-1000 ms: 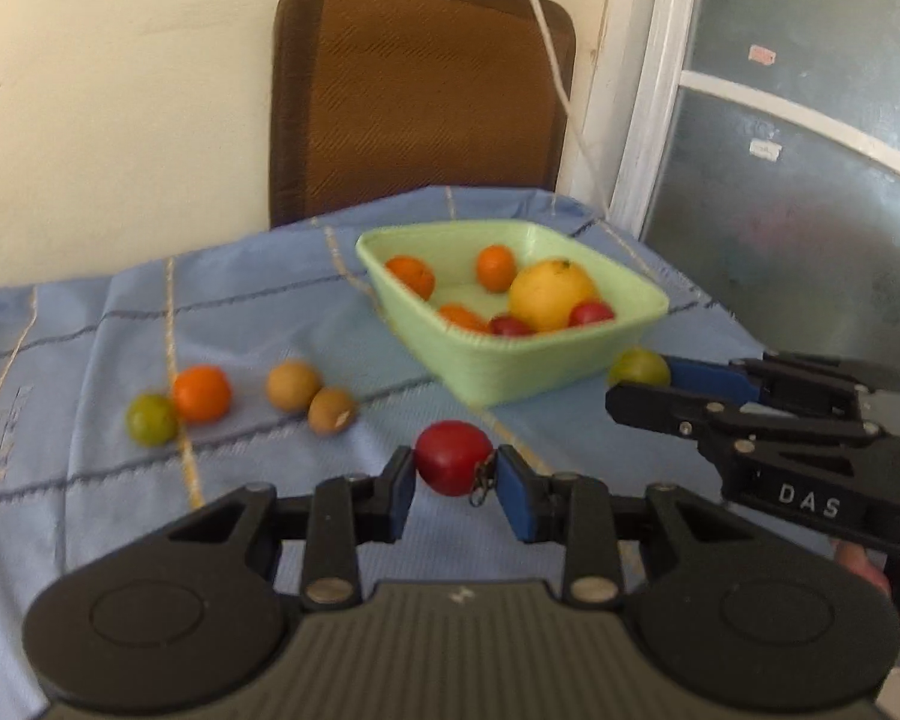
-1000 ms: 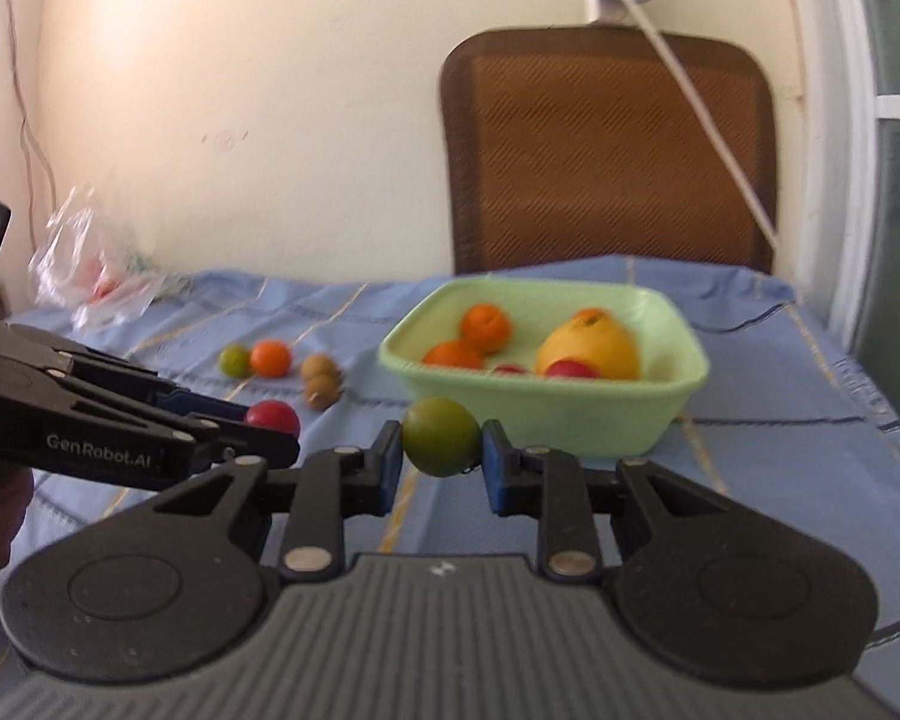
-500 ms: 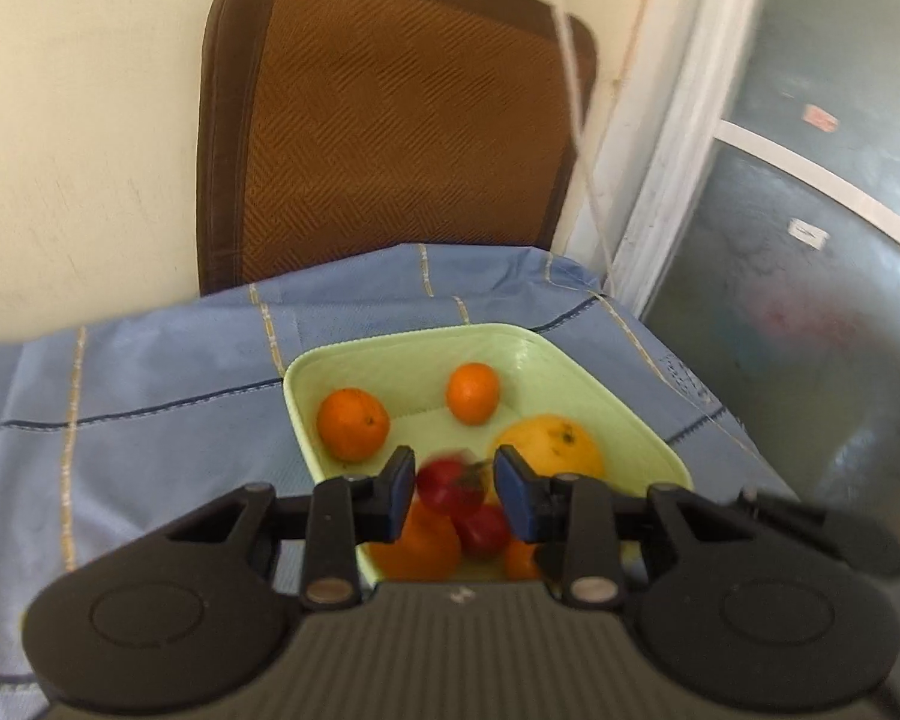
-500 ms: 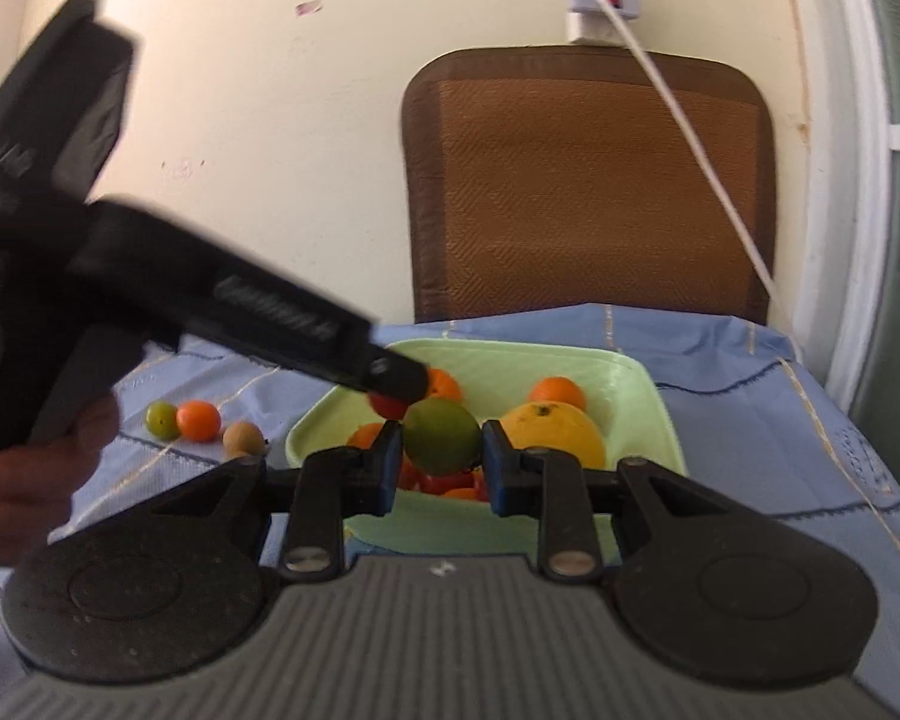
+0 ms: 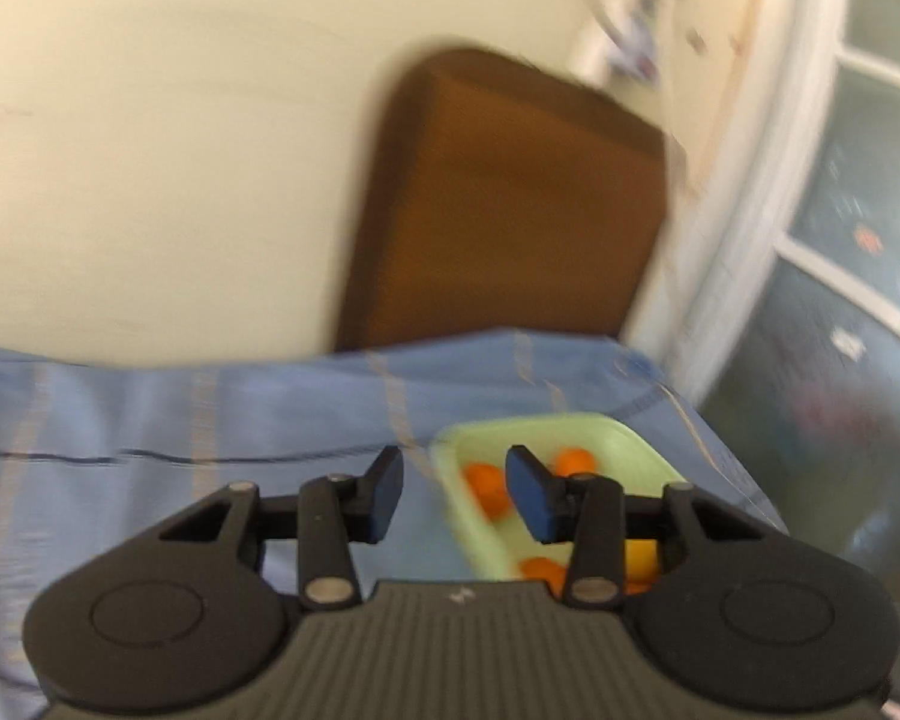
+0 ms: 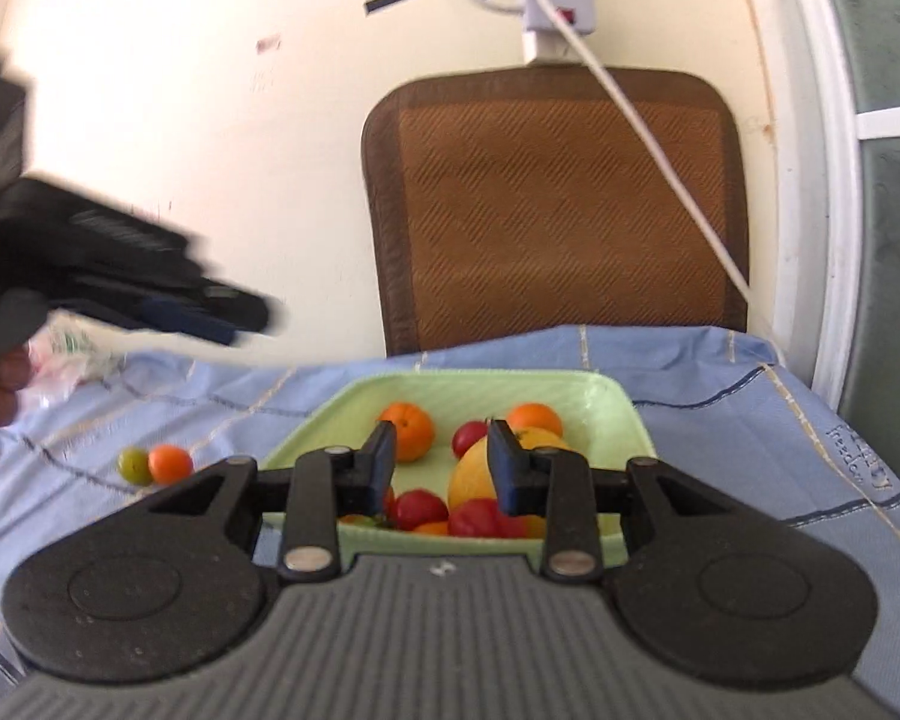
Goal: Organize fruits
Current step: 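Lower both tomatoes into the basket and open both grippers, then grasp a green tomato with the left gripper while the right gripper grasps a kiwi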
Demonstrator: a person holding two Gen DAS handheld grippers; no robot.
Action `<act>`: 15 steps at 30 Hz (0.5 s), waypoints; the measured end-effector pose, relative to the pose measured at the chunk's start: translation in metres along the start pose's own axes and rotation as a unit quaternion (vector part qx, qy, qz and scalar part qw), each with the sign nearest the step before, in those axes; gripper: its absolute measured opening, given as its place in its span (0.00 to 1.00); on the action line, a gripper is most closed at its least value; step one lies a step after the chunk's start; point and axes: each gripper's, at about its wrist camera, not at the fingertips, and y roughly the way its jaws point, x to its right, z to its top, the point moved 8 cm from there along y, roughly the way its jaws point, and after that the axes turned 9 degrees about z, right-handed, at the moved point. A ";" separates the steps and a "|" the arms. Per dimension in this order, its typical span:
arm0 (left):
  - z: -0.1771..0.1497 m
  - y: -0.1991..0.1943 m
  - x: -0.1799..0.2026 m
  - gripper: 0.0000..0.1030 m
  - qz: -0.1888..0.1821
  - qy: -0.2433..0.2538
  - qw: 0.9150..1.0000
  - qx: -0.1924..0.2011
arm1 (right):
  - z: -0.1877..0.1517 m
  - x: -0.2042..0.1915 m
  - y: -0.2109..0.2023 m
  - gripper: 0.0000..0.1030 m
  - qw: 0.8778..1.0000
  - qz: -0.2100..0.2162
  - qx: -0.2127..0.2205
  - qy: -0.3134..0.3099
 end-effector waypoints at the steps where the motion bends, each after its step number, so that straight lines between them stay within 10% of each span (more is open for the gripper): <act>1: -0.001 -0.008 -0.015 0.38 0.013 -0.008 1.000 0.005 | 0.002 -0.001 -0.002 0.35 1.000 0.002 0.007 0.004; 8: -0.037 -0.020 -0.083 0.38 0.071 -0.028 0.997 -0.023 | 0.010 -0.044 -0.007 0.35 0.998 0.068 0.008 -0.002; 10: -0.048 -0.014 -0.085 0.53 0.079 -0.010 0.996 -0.030 | 0.005 -0.063 0.000 0.35 0.995 0.094 -0.015 -0.003; 15: -0.071 -0.001 -0.076 0.57 0.094 0.059 0.993 -0.033 | -0.021 -0.099 0.033 0.35 0.988 0.117 -0.103 -0.023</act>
